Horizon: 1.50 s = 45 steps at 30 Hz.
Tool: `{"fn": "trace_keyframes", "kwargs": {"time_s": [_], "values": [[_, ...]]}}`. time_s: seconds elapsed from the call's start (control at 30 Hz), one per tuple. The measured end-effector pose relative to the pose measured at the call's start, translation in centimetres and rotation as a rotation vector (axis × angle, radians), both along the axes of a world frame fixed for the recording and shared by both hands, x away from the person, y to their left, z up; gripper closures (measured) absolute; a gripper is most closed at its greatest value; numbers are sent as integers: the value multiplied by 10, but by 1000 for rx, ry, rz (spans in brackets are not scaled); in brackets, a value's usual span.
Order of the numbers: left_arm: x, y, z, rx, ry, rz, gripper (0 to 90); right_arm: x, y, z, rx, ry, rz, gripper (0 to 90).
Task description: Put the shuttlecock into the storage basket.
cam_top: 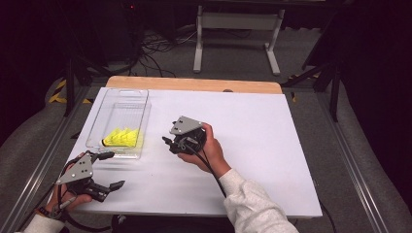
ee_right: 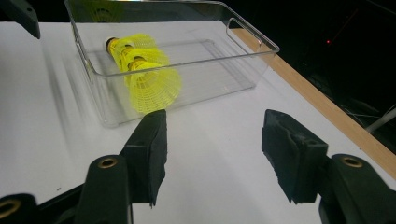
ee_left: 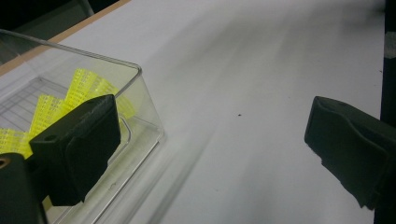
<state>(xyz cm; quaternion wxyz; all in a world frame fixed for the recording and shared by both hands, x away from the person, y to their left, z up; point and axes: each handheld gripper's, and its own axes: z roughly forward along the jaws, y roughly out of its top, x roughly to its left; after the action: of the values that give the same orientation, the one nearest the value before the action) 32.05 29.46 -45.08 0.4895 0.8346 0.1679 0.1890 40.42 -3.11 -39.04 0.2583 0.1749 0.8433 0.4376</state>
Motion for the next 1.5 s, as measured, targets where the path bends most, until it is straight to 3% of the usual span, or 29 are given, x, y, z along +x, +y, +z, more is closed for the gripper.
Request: {"fn": "trace_keyframes", "kwargs": {"time_s": [0.37, 0.7, 1.2, 1.5], "values": [[0, -1, 0, -6, 3, -4, 45, -7, -8, 1, -6, -40, -14, 371], [0, -1, 0, -2, 5, -6, 45, -10, -14, 0, 4, -47, -27, 319], [0, -2, 0, 3, 4, -9, 45, -11, -29, -1, 16, -70, -90, 102], [0, -2, 0, 3, 3, -8, 44, -15, -41, -2, 7, -82, -94, 59]]}}
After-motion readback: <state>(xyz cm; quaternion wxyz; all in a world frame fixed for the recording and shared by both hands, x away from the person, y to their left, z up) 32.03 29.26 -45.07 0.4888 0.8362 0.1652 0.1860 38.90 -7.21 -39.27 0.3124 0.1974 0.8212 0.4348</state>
